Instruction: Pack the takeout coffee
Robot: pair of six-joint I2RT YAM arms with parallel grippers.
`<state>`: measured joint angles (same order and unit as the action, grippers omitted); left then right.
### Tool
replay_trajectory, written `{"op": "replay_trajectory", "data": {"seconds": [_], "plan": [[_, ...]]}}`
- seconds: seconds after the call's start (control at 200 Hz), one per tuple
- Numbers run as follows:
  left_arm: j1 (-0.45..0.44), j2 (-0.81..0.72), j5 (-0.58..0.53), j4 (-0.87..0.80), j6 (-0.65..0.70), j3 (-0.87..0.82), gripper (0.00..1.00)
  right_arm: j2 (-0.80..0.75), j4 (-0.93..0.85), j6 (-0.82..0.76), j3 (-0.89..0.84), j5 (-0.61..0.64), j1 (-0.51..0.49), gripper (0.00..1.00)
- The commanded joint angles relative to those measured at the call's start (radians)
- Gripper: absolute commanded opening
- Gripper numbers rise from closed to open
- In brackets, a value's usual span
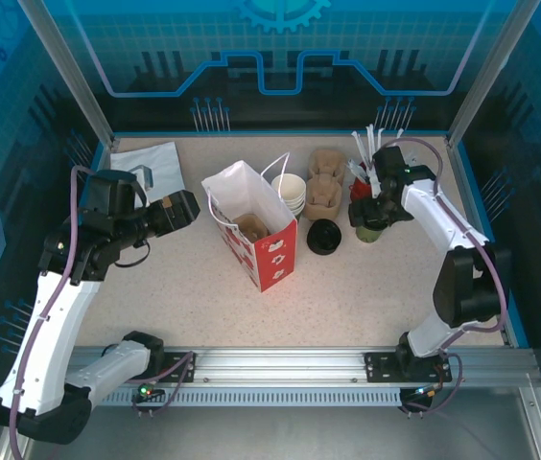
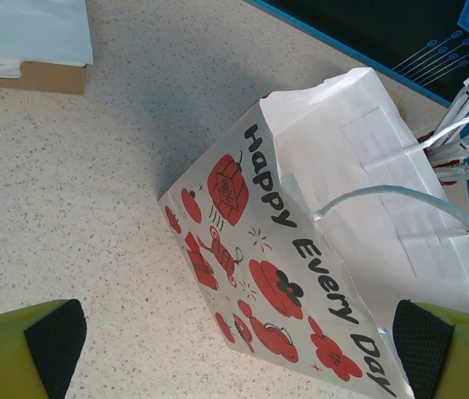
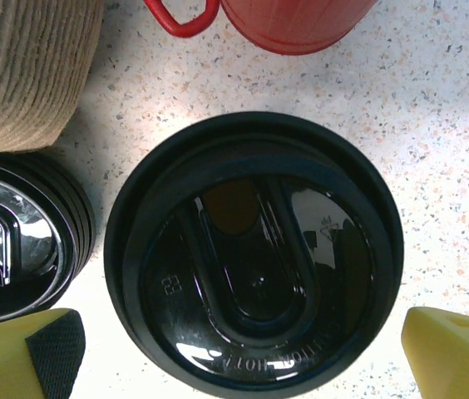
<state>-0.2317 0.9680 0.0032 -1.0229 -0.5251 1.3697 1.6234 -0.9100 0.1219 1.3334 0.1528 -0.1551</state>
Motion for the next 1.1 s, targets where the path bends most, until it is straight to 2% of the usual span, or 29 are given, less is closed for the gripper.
{"op": "replay_trajectory", "data": {"seconds": [0.0,1.096], "plan": [[0.0,0.003,-0.008,0.006,-0.001,0.003,0.99,0.031,0.01,-0.013,0.035,-0.01,0.022,1.0],[0.0,0.032,-0.003,0.001,0.007,0.018,0.99,0.163,0.027,-0.048,0.063,-0.042,0.047,0.98]]}}
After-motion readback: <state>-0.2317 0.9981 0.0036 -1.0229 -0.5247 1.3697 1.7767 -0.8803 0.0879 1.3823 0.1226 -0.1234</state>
